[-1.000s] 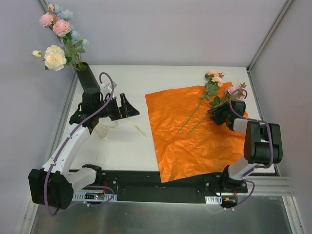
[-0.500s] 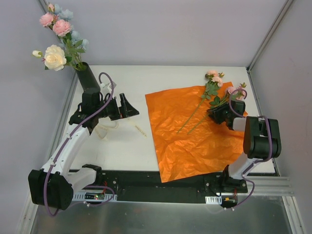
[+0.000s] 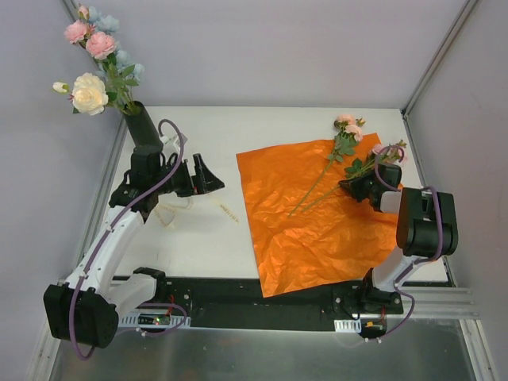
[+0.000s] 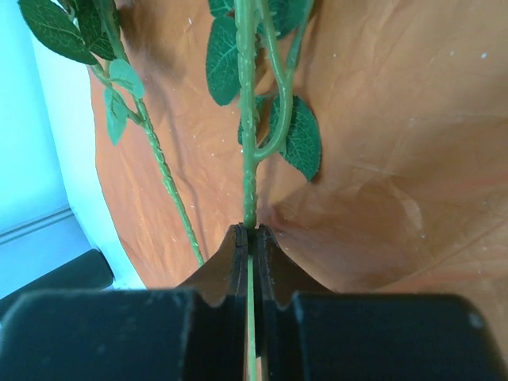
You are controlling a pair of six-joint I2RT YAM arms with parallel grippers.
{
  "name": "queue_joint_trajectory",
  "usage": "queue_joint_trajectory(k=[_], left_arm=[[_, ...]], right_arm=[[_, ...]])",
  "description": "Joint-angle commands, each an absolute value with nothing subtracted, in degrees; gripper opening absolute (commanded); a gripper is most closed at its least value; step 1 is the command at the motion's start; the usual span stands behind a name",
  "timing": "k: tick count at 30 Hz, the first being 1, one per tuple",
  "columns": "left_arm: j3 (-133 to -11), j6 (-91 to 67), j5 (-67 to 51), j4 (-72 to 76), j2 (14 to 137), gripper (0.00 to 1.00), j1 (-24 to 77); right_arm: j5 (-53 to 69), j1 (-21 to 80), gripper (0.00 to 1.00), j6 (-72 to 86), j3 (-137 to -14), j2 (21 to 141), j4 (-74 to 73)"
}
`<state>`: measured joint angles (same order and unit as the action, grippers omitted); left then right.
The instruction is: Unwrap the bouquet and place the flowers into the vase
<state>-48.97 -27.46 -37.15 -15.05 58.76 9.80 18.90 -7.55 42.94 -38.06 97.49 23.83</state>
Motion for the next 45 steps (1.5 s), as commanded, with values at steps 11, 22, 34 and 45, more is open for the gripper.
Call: queue_joint_trajectory(k=[11, 22, 34, 45], left_arm=[[-51.5, -26.54, -43.58, -15.38, 58.89, 0.97, 10.55], [-55.98, -30.85, -48.33, -15.38, 62.13, 0.93, 10.63], [-64.16, -36.64, -48.25, -10.91, 71.27, 0.8, 19.06], [-63.28, -43.5, -46.23, -4.4, 75.06, 0.47, 22.06]], right_arm=[[20.13, -8.0, 0.0, 38.68, -40.08, 82.19, 19.35], [28.81, 3.67, 0.0, 32.96, -38.41, 66.54, 17.49], [28.92, 32.85, 0.0, 32.43, -43.32, 67.14, 22.85], [26.63, 45.43, 0.0, 31.47, -47.11, 71.37, 23.73]])
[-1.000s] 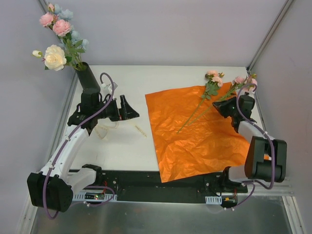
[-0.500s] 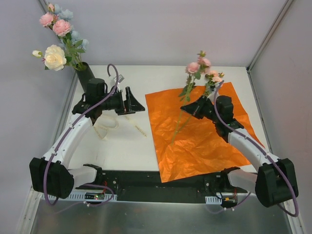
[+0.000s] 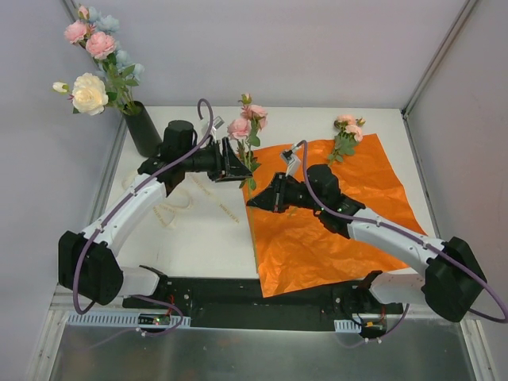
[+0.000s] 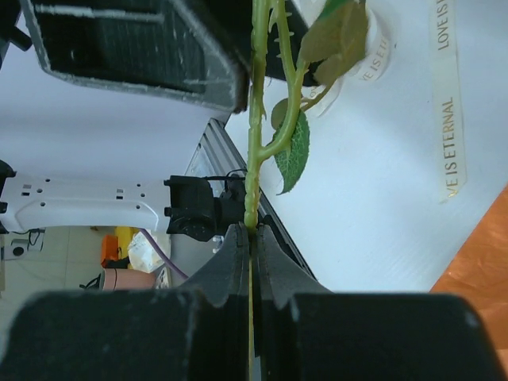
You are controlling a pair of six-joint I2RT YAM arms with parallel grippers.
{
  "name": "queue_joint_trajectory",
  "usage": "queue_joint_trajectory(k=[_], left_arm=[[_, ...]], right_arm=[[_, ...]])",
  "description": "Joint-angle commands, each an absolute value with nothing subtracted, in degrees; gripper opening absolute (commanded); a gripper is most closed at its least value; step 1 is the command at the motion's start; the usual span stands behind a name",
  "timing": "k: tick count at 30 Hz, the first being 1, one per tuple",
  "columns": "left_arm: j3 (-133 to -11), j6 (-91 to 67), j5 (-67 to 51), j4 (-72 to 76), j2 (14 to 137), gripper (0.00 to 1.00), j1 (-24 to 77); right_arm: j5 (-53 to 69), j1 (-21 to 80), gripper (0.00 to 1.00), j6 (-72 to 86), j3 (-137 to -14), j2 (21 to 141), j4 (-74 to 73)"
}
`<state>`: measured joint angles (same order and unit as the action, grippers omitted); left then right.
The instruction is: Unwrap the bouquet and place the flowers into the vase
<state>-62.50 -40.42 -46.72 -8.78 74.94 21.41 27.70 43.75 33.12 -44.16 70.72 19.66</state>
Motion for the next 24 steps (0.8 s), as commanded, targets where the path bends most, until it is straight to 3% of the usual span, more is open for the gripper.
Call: queue_joint_trajectory(k=[1, 8, 12, 14, 20, 24], left_arm=[[-62.93, -43.94, -46.32, -3.79, 75.06, 0.4, 22.06], [-62.05, -45.09, -46.58, -1.58, 75.5, 0.0, 22.15], [-62.75, -44.3, -47.02, -1.32, 76.02, 0.0, 22.06], [-63.19, -42.72, -46.59, -1.32, 76.38, 0.0, 22.06], [-68.54, -33.59, -38.25, -8.07, 77.87, 0.0, 20.48], [-72.68, -27.26, -29.21, -10.98, 78.14, 0.0, 16.97]], right_arm=[[26.46, 45.79, 0.0, 31.38, -47.11, 71.54, 23.73], [26.02, 47.11, 0.0, 31.46, -47.37, 73.04, 24.08], [23.65, 47.2, 0.12, 31.82, -46.85, 72.78, 24.08], [21.37, 47.11, 0.23, 31.9, -45.97, 71.9, 24.08], [12.14, 47.11, 0.74, 29.62, -41.84, 64.87, 22.94], [8.18, 47.11, 0.96, 29.09, -39.73, 61.18, 20.83]])
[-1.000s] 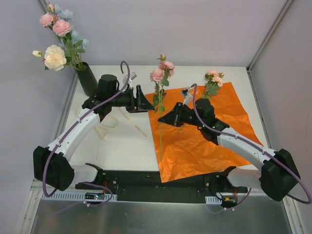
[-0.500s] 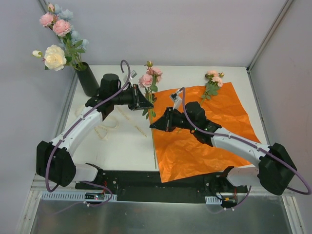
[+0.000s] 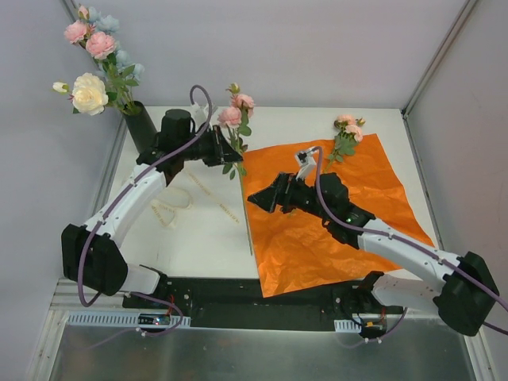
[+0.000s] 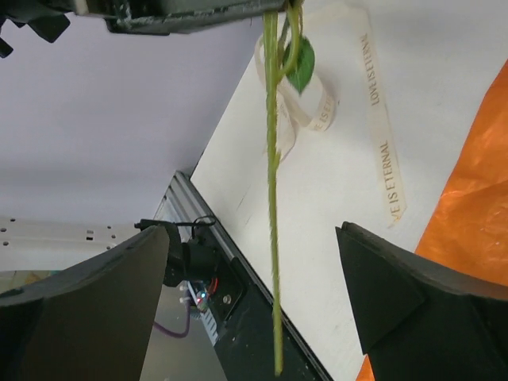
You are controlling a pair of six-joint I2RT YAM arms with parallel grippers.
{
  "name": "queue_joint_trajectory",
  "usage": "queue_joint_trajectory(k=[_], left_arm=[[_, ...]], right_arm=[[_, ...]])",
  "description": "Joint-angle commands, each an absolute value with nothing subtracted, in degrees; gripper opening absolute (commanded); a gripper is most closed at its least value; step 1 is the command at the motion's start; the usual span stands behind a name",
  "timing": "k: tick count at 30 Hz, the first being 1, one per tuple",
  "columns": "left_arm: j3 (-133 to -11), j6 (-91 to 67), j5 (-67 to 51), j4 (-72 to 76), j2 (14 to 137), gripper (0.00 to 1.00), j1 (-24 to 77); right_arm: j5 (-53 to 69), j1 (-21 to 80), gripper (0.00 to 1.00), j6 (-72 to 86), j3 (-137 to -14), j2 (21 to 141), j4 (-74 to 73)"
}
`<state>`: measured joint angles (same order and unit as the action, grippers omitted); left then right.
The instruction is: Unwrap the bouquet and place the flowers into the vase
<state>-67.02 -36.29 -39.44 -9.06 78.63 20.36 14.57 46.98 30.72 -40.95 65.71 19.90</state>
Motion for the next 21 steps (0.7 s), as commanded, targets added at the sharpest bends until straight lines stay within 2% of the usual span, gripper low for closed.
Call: queue_joint_trajectory(k=[1, 8, 10, 13, 21], left_arm=[[-73.47, -25.16, -25.7, -11.16, 77.96, 0.0, 15.92], [-81.11, -3.02, 7.97, -7.48, 77.6, 0.0, 13.89], [-83.48, -0.53, 10.19, -2.66, 78.13, 0.0, 12.31], [-87.52, 3.33, 7.56, 3.5, 79.36, 0.0, 8.71], [-97.82, 12.3, 16.87, 11.24, 83.67, 0.0, 5.02]], right_arm=[[7.83, 47.02, 0.99, 29.27, -39.47, 60.74, 20.83], [6.42, 47.02, 0.99, 28.48, -38.67, 58.98, 20.04], [6.94, 47.11, 0.99, 27.95, -38.85, 58.89, 20.04], [7.38, 47.11, 0.99, 27.95, -38.76, 59.24, 20.13], [8.0, 47.11, 0.99, 27.51, -39.55, 60.21, 20.13]])
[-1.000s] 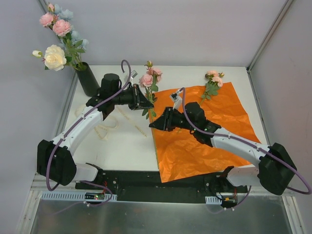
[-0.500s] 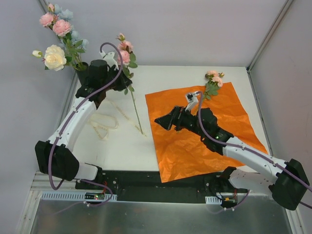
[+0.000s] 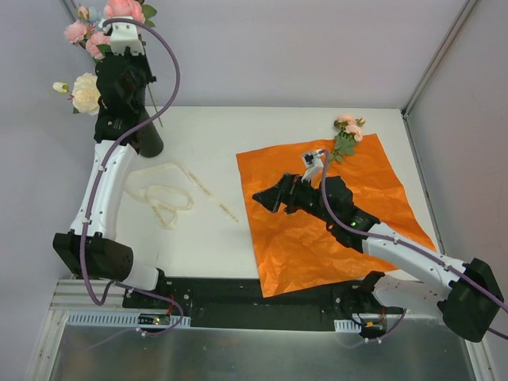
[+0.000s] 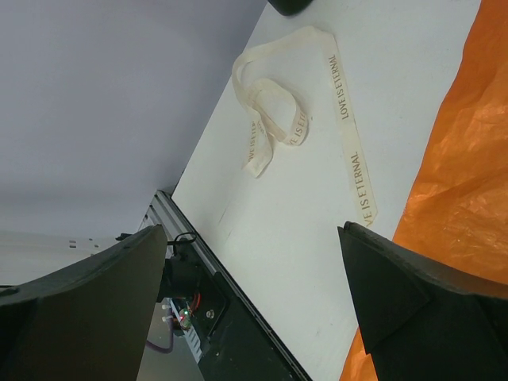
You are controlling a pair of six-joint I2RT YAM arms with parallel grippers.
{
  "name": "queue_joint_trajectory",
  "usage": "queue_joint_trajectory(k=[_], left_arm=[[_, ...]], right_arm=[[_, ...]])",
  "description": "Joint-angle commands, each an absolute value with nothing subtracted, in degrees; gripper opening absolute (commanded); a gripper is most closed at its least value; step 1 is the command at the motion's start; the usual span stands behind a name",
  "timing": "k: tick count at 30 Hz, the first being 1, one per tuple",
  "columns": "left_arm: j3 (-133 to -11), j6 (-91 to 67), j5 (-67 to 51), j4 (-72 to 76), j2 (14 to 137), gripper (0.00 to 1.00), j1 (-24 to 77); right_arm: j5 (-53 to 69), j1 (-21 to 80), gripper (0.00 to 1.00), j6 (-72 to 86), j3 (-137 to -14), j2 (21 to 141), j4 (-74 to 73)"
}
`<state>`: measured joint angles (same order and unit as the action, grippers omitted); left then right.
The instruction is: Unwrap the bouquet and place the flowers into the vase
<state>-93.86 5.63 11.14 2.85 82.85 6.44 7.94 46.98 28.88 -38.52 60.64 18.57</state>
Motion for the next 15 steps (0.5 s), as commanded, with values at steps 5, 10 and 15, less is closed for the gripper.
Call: queue_joint_trajectory(k=[5, 10, 15], left_arm=[[-100.28, 15.11, 15.64, 14.24, 85.25, 0.0, 3.34], [-100.73, 18.8, 17.75, 18.97, 88.06, 0.0, 2.55], [-99.76, 18.37, 16.97, 22.58, 89.21, 0.0, 0.88]], right_arm=[[6.95, 46.93, 0.99, 26.9, -39.72, 59.94, 20.13], [7.21, 46.93, 0.99, 27.16, -40.08, 60.38, 20.13], [7.03, 46.93, 0.99, 27.16, -39.73, 60.03, 20.13]])
